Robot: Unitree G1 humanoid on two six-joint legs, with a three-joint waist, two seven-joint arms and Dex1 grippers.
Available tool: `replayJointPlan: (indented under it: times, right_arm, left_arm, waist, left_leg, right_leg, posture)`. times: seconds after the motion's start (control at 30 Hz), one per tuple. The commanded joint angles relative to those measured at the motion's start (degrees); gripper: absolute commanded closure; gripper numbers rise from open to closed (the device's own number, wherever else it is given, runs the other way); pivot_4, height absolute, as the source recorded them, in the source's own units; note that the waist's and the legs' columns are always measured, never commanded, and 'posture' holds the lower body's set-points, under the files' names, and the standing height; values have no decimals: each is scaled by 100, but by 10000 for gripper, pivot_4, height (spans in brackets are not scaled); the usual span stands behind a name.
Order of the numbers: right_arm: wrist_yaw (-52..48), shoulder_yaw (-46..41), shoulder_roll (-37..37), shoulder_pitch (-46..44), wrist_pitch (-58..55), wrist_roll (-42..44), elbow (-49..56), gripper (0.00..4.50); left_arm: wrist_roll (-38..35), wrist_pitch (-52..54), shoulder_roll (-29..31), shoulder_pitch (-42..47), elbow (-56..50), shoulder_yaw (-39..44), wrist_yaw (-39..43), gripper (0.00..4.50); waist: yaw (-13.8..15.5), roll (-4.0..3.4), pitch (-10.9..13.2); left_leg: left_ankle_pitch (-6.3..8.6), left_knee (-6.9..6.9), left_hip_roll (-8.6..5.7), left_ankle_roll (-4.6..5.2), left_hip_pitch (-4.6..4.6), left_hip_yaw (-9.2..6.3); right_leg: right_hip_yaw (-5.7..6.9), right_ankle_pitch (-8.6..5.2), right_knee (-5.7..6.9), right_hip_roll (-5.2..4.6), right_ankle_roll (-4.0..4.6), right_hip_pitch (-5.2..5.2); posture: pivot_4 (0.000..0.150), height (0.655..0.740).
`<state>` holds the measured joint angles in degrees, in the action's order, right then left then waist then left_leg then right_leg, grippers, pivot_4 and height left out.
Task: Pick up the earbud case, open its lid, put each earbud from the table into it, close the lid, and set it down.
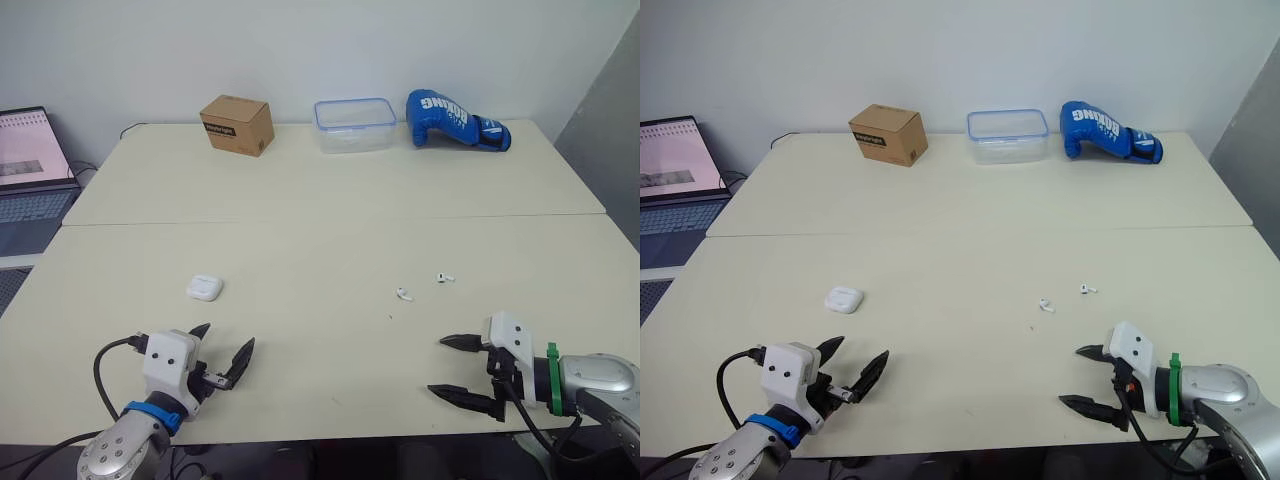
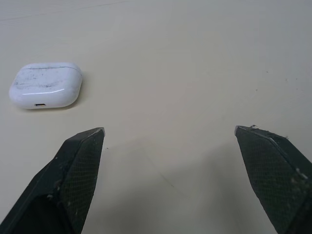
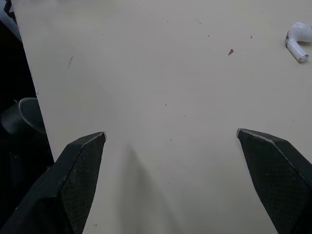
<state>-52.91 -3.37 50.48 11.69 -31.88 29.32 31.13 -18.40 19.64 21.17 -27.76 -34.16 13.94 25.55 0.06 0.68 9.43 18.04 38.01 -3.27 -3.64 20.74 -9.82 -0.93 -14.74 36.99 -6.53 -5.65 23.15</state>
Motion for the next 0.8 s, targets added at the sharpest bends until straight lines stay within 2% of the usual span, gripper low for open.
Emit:
replayJointPlan:
  times: [0.03,0.6,0.7,0.8]
  right_arm:
    - [-103,-76,29,-114,87,10,5,0]
    - [-270,-2,2,-372,56,-58,-65,0]
    - [-370,33,30,-521,99,-44,-69,0]
    - [-564,88,94,-1032,106,-1,-137,0]
  left_arm:
    - [-1,-83,-22,-36,-62,15,-43,253]
    - [107,91,45,59,13,53,-155,253]
    - [-122,45,183,147,162,340,59,253]
    - [-589,304,487,341,282,788,354,253]
  waist:
    - [-1,0,0]
    - [0,0,0]
    - [-2,0,0]
    - [-11,0,0]
  left_leg:
    - [0,0,0,0,0,0]
    - [0,0,1,-1,0,1]
    - [0,0,0,0,-1,1]
    - [0,0,2,0,-2,0]
  right_leg:
    - [-1,0,0,0,0,0]
    - [0,0,1,0,0,0]
    - [0,0,1,0,0,0]
    - [1,0,3,1,0,1]
  posture:
    - [1500,7307]
    - [1500,7307]
    - [1500,7307]
    - [1500,7307]
